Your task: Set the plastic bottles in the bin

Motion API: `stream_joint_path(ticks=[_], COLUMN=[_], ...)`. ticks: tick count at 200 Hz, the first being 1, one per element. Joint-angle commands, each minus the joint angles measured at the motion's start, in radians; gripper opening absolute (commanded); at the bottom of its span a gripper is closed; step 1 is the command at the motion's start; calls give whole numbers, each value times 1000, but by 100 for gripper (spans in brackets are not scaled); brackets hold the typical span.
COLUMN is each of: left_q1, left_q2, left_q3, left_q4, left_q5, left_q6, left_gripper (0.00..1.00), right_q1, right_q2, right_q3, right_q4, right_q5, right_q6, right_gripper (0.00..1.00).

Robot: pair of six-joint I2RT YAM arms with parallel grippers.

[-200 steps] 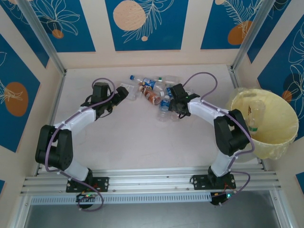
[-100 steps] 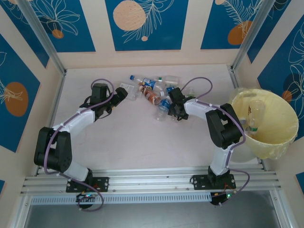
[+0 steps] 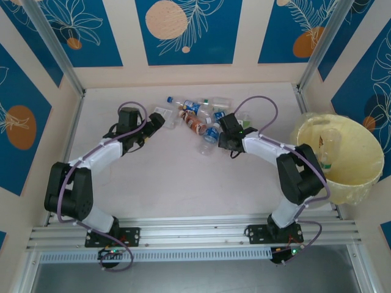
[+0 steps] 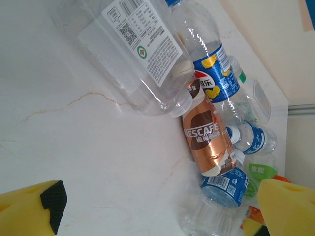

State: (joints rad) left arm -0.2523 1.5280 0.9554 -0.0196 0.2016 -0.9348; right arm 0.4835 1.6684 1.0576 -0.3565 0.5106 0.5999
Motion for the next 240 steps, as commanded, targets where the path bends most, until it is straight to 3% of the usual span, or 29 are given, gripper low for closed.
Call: stream_joint_path(ticks=[1, 93, 178, 195, 222, 240], left_q1=[11, 11, 11, 12, 12, 11], left_q2=[15, 42, 65, 75, 86, 93], left_q3=[12, 24, 25, 29, 32, 33], left_q4=[-1, 12, 26, 27, 32, 41], left_q5=[25, 56, 74, 79, 86, 93], left_q6=[-8, -25, -34, -36, -42, -49], left_gripper=[100, 100, 100, 100, 100, 100], right_q1=[20, 63, 71, 68, 11, -93], right_q2=[-94, -451, -791, -848, -887, -892], right_q3=[-28, -119, -62, -25, 64, 123], right_q4=[28, 142, 40, -20, -201, -315], right_q5=[43, -31, -112, -50, 159, 133], right_q6=[-42, -203, -414, -438, -467, -453], right_gripper=[39, 37, 36, 36, 36, 36])
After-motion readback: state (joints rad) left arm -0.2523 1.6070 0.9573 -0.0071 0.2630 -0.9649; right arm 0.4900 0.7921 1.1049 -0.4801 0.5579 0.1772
